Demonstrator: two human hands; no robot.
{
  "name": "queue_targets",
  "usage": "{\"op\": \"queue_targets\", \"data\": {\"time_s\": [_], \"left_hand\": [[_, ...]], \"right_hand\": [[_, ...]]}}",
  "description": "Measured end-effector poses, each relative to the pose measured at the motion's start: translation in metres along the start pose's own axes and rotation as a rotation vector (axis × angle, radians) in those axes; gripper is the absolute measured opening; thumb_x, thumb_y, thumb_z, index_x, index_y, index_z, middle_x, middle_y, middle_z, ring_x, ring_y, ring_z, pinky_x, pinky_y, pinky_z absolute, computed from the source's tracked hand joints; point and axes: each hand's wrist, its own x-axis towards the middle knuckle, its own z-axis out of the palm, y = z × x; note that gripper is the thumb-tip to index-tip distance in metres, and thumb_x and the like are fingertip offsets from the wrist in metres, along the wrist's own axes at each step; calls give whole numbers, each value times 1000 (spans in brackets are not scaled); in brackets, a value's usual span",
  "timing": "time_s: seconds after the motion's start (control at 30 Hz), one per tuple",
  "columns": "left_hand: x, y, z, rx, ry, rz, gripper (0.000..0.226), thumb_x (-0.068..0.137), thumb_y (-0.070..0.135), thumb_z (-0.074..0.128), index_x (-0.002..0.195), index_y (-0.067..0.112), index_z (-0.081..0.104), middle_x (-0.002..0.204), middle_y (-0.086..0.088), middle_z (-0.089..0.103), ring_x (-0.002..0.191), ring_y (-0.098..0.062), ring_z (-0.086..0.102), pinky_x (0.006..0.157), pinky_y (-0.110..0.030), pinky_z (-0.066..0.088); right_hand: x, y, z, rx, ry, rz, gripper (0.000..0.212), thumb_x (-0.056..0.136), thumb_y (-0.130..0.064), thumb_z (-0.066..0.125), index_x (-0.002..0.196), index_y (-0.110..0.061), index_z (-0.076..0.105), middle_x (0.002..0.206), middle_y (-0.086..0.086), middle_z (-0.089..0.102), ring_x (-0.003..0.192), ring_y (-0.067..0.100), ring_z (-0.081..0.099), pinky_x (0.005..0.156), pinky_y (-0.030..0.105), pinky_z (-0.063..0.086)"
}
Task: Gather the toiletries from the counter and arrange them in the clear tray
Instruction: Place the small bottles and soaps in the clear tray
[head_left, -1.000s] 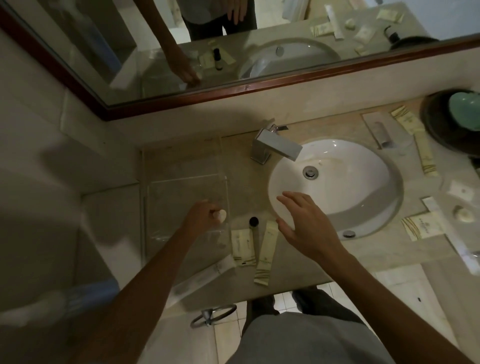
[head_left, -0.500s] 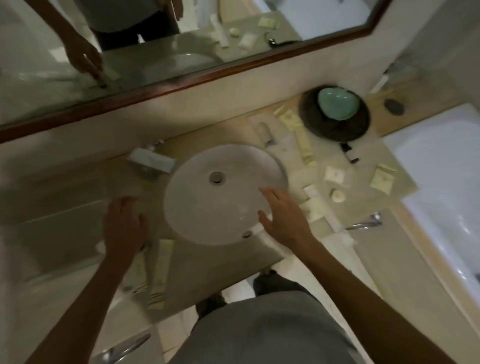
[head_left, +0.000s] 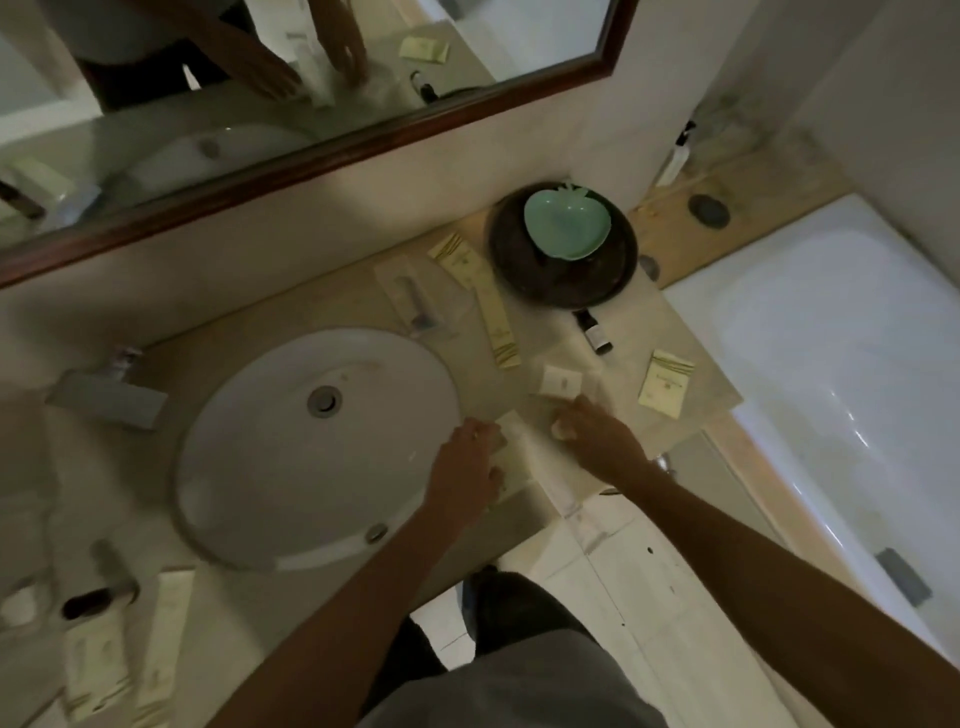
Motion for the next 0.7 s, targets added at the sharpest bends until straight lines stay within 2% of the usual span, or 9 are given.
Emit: {"op": "queue_targets", "data": {"time_s": [0.13, 0.2, 0.27, 0.33, 0.43, 0.53, 0.63, 0.7], "left_hand": [[38, 27, 27, 68, -78, 26, 58, 85, 26, 61, 139, 21, 41, 140, -6, 41, 123, -24, 45, 99, -37, 42], [53, 41, 38, 98, -94, 35, 58, 85, 30, 65, 138, 21, 41, 139, -4, 43, 122, -23, 46, 99, -38, 42], [66, 51, 47, 153, -66, 80, 54, 82, 30, 67, 132, 19, 48, 130, -5, 51, 114, -24, 50, 92, -40, 45], [77, 55, 55, 226, -57, 120, 49, 81, 29, 67, 126, 17, 52, 126, -5, 56, 112, -24, 53, 88, -41, 47], [87, 56, 61, 273, -33, 184, 46, 75, 30, 74, 117, 19, 59, 119, -4, 61, 105, -21, 59, 80, -35, 53], [91, 58, 62, 201, 15, 228, 43, 69, 29, 80, 107, 17, 63, 109, -2, 63, 94, -18, 62, 70, -29, 55], [89, 56, 55, 61, 17, 189, 40, 80, 32, 71, 110, 10, 59, 111, -6, 59, 96, -21, 59, 75, -34, 53], [85, 48, 51, -22, 44, 177, 38, 82, 37, 70, 107, 11, 59, 108, -5, 58, 91, -21, 59, 73, -37, 53]], "right_hand": [[12, 4, 5, 44, 14, 53, 54, 84, -55, 67, 128, -27, 58, 126, -2, 57, 107, 21, 60, 86, 36, 53], [18, 10, -3, 117, 126, 123, 59, 82, -63, 64, 128, -25, 59, 124, -4, 57, 105, 20, 60, 85, 38, 52], [33, 21, -19, 113, 300, 204, 53, 88, -55, 59, 128, -20, 58, 123, 2, 58, 102, 25, 61, 81, 39, 51], [55, 30, -37, 77, 399, 254, 44, 91, -40, 56, 129, -17, 53, 118, 7, 58, 99, 28, 60, 76, 40, 50], [91, 36, -54, 63, 398, 256, 49, 91, -33, 58, 136, -17, 46, 120, 11, 56, 102, 30, 58, 77, 42, 50], [120, 41, -53, 117, 292, 256, 47, 92, -28, 55, 136, -15, 46, 128, 12, 55, 106, 31, 57, 85, 44, 51], [129, 41, -52, 193, 275, 328, 36, 89, -31, 52, 123, -18, 55, 115, 11, 63, 97, 29, 62, 81, 38, 52], [121, 35, -53, 220, 342, 333, 36, 84, -39, 58, 116, -23, 60, 105, 8, 65, 90, 27, 64, 79, 38, 55]]}}
